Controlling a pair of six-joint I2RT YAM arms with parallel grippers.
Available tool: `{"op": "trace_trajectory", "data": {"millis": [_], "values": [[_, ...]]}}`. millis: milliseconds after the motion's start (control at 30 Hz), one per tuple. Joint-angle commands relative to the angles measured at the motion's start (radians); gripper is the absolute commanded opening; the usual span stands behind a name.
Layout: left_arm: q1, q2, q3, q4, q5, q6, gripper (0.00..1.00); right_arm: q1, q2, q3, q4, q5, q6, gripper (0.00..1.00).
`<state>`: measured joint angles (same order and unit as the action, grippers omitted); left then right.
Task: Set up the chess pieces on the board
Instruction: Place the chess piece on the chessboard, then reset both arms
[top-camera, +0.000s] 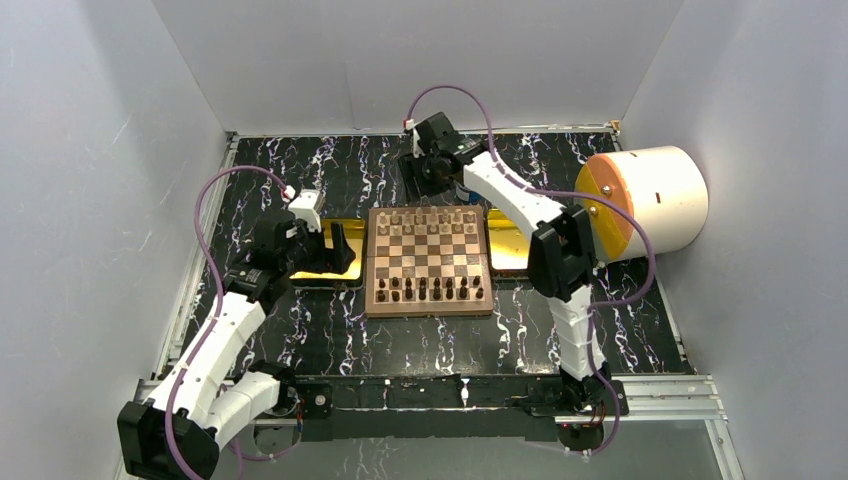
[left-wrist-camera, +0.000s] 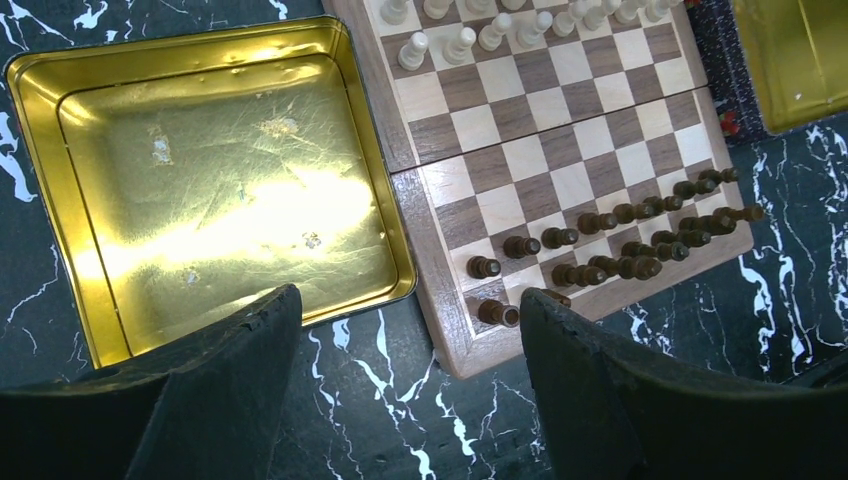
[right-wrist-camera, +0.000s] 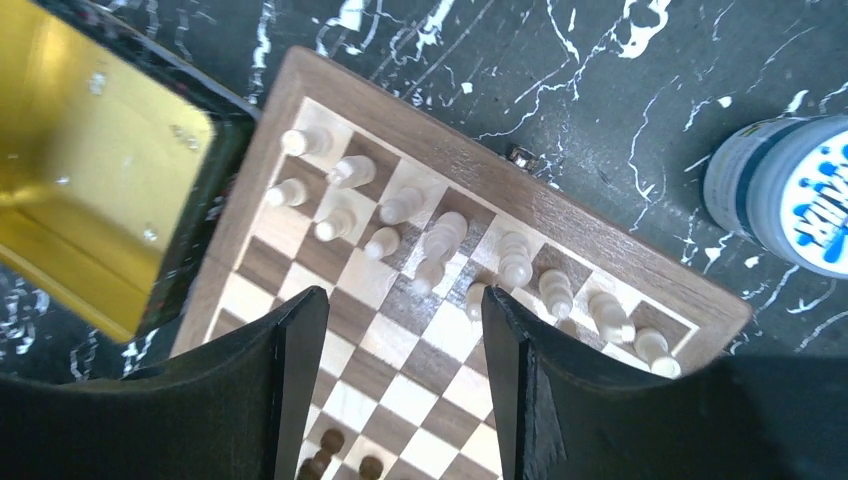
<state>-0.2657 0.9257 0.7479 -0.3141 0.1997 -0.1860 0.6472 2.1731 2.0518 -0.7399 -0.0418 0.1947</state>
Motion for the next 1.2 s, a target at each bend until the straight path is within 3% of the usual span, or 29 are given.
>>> {"op": "trace_trajectory", "data": {"millis": [0, 200, 367, 467, 500, 533, 867, 1167], "values": [[-0.003, -0.029, 0.052, 0.006, 0.025, -0.032, 0.77, -0.005, -0.146, -0.040, 0.033, -0.042, -0.003, 0.66], [-0.003, -0.029, 0.154, -0.036, 0.047, -0.056, 0.78, -0.006, -0.322, -0.185, 0.073, -0.058, 0.011, 0.71], [-0.003, -0.003, 0.238, -0.067, 0.092, -0.096, 0.79, -0.006, -0.532, -0.416, 0.175, -0.075, 0.044, 0.98], [-0.003, 0.008, 0.269, -0.078, 0.113, -0.120, 0.81, -0.005, -0.656, -0.555, 0.222, -0.071, 0.061, 0.99], [-0.003, 0.010, 0.278, -0.081, 0.120, -0.128, 0.88, -0.005, -0.694, -0.592, 0.235, -0.068, 0.070, 0.99], [-0.003, 0.011, 0.288, -0.086, 0.125, -0.134, 0.89, -0.005, -0.736, -0.628, 0.245, -0.067, 0.077, 0.99], [-0.002, -0.064, 0.272, -0.148, 0.132, -0.163, 0.89, -0.005, -1.160, -0.987, 0.441, -0.022, 0.202, 0.99], [-0.004, -0.116, 0.204, -0.171, 0.133, -0.175, 0.90, -0.006, -1.207, -1.091, 0.419, -0.062, 0.322, 0.99]]}}
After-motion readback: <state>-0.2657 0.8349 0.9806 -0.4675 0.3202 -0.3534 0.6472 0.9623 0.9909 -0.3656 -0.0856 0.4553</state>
